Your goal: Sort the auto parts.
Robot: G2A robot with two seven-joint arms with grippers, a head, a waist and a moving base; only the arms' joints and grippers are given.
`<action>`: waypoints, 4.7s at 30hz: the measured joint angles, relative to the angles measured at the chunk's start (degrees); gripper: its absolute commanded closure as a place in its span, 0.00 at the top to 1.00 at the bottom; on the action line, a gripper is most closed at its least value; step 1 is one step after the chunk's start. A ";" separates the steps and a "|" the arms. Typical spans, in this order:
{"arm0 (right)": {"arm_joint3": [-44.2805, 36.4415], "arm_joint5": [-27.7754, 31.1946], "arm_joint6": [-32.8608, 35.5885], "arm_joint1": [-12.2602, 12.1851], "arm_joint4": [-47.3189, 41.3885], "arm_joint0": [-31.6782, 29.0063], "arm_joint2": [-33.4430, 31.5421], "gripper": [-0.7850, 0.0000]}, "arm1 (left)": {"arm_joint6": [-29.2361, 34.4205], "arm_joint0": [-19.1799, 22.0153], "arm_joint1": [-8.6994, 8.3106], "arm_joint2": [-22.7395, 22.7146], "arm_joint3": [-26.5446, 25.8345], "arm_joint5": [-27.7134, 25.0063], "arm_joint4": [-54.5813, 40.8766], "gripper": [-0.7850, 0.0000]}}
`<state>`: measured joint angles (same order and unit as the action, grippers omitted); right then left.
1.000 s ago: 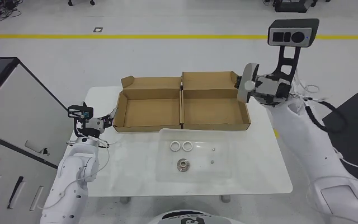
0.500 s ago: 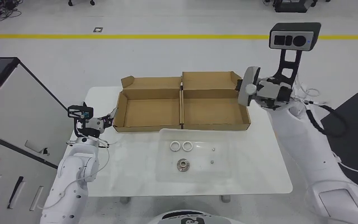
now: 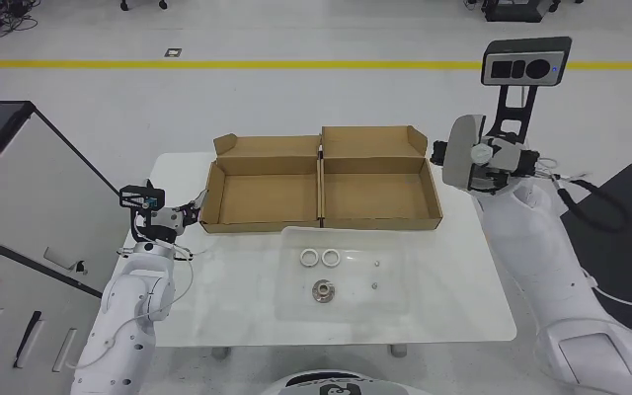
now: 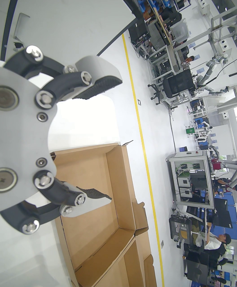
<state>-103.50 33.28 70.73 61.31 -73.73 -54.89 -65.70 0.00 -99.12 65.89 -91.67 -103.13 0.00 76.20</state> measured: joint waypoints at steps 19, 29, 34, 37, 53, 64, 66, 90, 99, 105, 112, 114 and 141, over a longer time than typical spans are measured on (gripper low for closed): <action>0.00 0.00 0.00 0.00 0.00 0.00 0.00 0.00 | 0.00 0.00 0.00 0.00 0.00 0.00 0.00 1.00; 0.49 -6.12 -4.57 -1.28 19.79 -1.13 -7.98 0.00 | 0.00 0.00 0.00 0.00 0.00 0.00 0.00 1.00; -0.16 -13.49 -6.41 -2.60 35.13 -0.78 -13.18 0.00 | 0.00 0.00 0.00 0.00 0.00 0.00 0.00 1.00; -2.06 -16.93 -6.23 -3.35 46.60 0.15 -15.30 0.00 | 0.00 0.00 0.00 0.00 0.00 0.00 0.00 1.00; -1.45 -20.60 -6.33 -3.81 99.00 15.29 -2.97 0.00 | 0.00 0.00 0.00 0.00 0.00 0.00 0.00 1.00; 13.17 -20.30 -9.13 -2.18 114.81 22.64 7.63 0.00 | 0.00 0.00 0.00 0.00 0.00 0.00 0.00 1.00; 15.87 -20.50 -9.67 -1.83 116.19 23.29 9.10 0.00 | 0.00 0.00 0.00 0.00 0.00 0.00 0.00 1.00; 33.74 -23.25 -11.44 1.08 121.38 25.35 16.75 0.00 | 0.00 0.00 0.00 0.00 0.00 0.00 0.00 1.00; 34.23 -25.36 -11.04 1.23 123.50 24.13 17.74 0.00 | 0.00 0.00 0.00 0.00 0.00 0.00 0.00 1.00; 40.02 -28.75 -7.58 3.04 123.94 24.88 21.29 0.00 | 0.00 0.00 0.00 0.00 0.00 0.00 0.00 1.00; 48.27 -30.00 -6.78 5.89 122.04 26.65 25.15 0.00 | 0.00 0.00 0.00 0.00 0.00 0.00 0.00 1.00; 50.74 -30.15 -6.94 6.73 121.49 26.99 26.11 0.00 | 0.00 0.00 0.00 0.00 0.00 0.00 0.00 1.00; 61.53 -29.68 -8.68 10.65 119.34 27.18 27.03 0.00 | 0.00 0.00 0.00 0.00 0.00 0.00 0.00 1.00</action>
<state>-41.97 3.61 62.06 71.96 45.61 -27.71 -38.67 0.00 -99.12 65.89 -91.67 -103.13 0.00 76.20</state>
